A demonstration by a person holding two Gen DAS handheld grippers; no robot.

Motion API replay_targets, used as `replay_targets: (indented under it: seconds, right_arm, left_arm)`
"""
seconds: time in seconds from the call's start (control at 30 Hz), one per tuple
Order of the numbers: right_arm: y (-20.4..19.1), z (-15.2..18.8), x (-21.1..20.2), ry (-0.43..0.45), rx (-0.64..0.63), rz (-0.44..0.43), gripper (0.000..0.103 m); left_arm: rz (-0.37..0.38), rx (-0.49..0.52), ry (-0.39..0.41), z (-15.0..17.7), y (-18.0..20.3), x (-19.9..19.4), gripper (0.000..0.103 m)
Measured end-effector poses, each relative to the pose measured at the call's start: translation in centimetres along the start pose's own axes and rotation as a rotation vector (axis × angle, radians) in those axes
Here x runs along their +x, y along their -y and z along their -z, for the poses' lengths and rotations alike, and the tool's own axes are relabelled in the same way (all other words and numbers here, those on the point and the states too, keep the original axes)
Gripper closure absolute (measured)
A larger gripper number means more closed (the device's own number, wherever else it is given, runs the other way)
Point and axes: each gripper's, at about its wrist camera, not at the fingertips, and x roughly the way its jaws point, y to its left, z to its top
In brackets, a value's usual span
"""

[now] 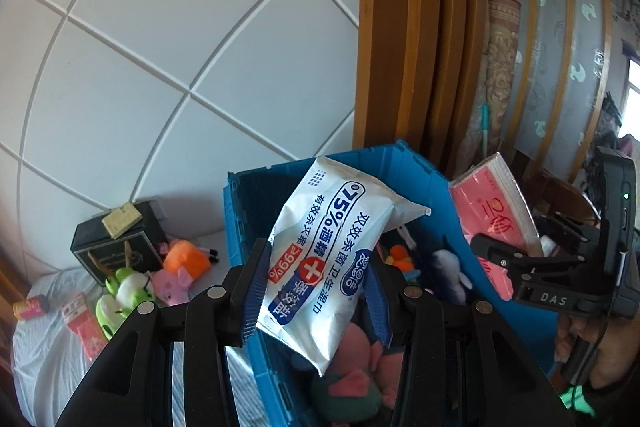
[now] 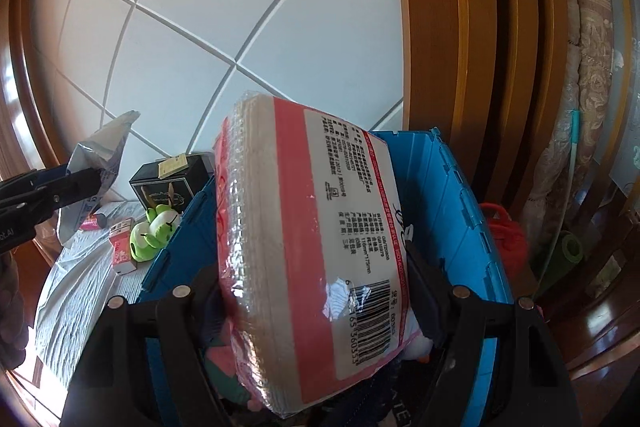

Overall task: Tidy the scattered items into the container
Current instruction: 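Open the left tool over the crate while the right tool releases its tissue pack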

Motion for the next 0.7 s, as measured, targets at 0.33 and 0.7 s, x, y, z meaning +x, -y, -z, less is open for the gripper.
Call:
replay_targets:
  seconds: [0.33,0.7]
  right_arm:
    - [1.8,-3.2,5.0,-0.034,0.010,0.035,0.029]
    - [3.1,-5.5,9.3,-0.070,0.021,0.072,0.029]
  left_arm:
    - [-0.027,0.019,-0.028,-4.2,0.4,9.0,0.060]
    - [-0.031,-0.018,-0.074,-6.8,-0.7,14.4,0.059]
